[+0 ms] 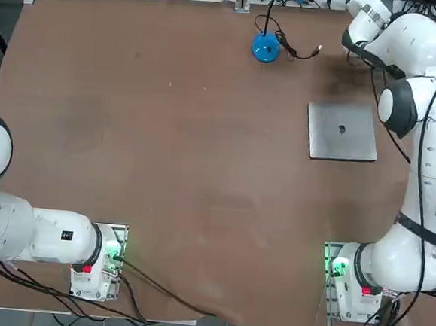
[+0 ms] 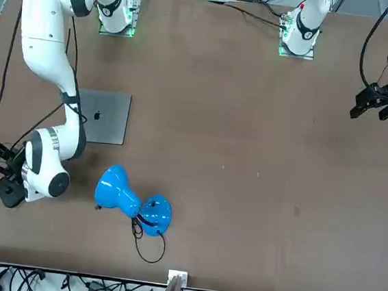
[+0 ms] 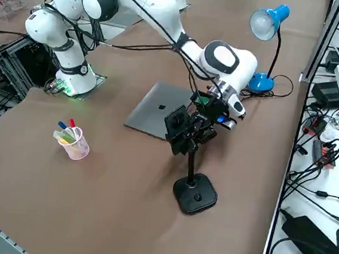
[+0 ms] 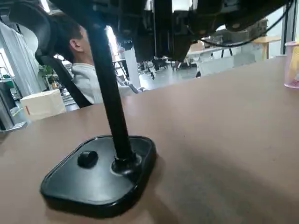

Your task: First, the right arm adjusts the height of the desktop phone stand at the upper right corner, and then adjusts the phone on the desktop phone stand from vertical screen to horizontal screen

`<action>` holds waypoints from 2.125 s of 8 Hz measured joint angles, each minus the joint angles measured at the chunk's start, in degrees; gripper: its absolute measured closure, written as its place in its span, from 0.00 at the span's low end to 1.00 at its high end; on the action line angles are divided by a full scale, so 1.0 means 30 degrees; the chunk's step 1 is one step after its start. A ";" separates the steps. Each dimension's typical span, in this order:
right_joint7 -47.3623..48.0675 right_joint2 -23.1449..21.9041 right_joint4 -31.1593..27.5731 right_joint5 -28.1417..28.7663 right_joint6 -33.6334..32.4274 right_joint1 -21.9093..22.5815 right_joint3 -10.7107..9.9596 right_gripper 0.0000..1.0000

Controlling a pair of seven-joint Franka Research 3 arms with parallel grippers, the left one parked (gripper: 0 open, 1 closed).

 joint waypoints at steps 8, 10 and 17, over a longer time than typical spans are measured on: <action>-0.0151 -0.0050 0.2053 0.3706 0.0085 -0.0470 0.0192 0.83; -0.1221 -0.0191 0.2873 0.5653 0.0084 -0.1012 0.0143 0.83; -0.2061 -0.0688 0.3716 0.8324 0.0686 -0.1835 0.0296 0.83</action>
